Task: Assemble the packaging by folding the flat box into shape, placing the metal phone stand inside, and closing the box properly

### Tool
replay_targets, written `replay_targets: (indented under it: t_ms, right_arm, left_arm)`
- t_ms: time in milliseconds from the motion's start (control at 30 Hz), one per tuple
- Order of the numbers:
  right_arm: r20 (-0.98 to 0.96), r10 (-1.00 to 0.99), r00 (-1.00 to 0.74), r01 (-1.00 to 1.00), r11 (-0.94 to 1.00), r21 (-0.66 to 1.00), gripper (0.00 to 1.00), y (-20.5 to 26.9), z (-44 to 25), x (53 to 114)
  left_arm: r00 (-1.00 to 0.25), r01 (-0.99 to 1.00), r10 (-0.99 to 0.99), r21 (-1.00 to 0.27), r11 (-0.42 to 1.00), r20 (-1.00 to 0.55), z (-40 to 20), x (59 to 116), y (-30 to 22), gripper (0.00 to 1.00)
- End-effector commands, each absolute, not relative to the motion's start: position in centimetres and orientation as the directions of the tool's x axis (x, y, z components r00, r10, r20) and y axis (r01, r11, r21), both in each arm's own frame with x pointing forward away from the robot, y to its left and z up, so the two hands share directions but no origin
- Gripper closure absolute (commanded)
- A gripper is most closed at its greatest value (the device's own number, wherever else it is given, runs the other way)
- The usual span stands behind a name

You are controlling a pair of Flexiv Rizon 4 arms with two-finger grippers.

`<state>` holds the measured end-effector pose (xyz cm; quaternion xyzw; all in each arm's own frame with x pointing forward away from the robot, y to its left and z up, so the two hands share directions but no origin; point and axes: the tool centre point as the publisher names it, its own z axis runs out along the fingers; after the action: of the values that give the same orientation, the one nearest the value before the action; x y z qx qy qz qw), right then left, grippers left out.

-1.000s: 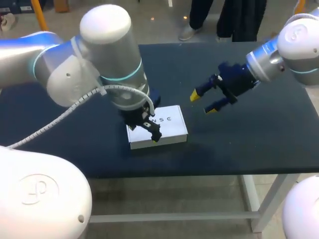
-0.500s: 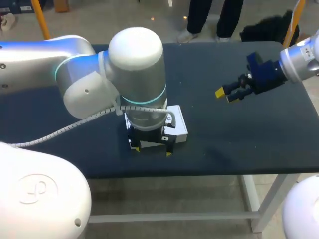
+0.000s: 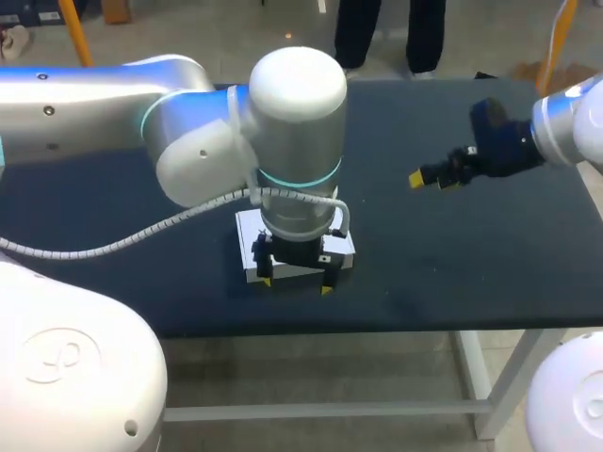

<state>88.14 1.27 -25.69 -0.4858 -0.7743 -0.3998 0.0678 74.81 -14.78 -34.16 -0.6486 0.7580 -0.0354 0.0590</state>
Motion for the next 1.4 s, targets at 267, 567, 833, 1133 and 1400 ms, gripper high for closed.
replay_targets:
  t_ms: [267,567,833,1133,1400]
  right_arm:
    - [0.33,0.56,-0.76,0.56,0.307,0.77,0.0,-2.7,-27.6,91.1]
    - [0.197,0.578,-0.792,0.477,0.384,0.791,0.0,-3.1,-27.2,92.2]
    - [0.168,0.605,-0.778,0.461,0.37,0.807,0.0,-3.9,-27.2,93.1]
    - [0.19,0.608,-0.771,0.473,0.346,0.81,0.0,-4.2,-27.5,93.3]
    - [0.19,0.608,-0.771,0.473,0.346,0.81,0.0,-4.2,-27.5,93.3]
  left_arm:
    - [-0.108,-0.979,-0.994,-0.171,0.108,-0.013,-37.0,75.5,-16.3,0.0]
    - [0.029,-0.977,-0.999,-0.213,-0.023,-0.025,-39.0,76.7,-16.6,0.0]
    - [0.032,-0.979,-0.999,-0.201,-0.032,0.006,-39.8,78.4,-16.4,0.0]
    - [0.051,-0.977,-0.998,-0.205,-0.055,0.025,-40.4,81.0,-15.5,0.0]
    - [0.057,-0.974,-0.997,-0.218,-0.066,0.045,-40.7,83.5,-15.0,0.0]
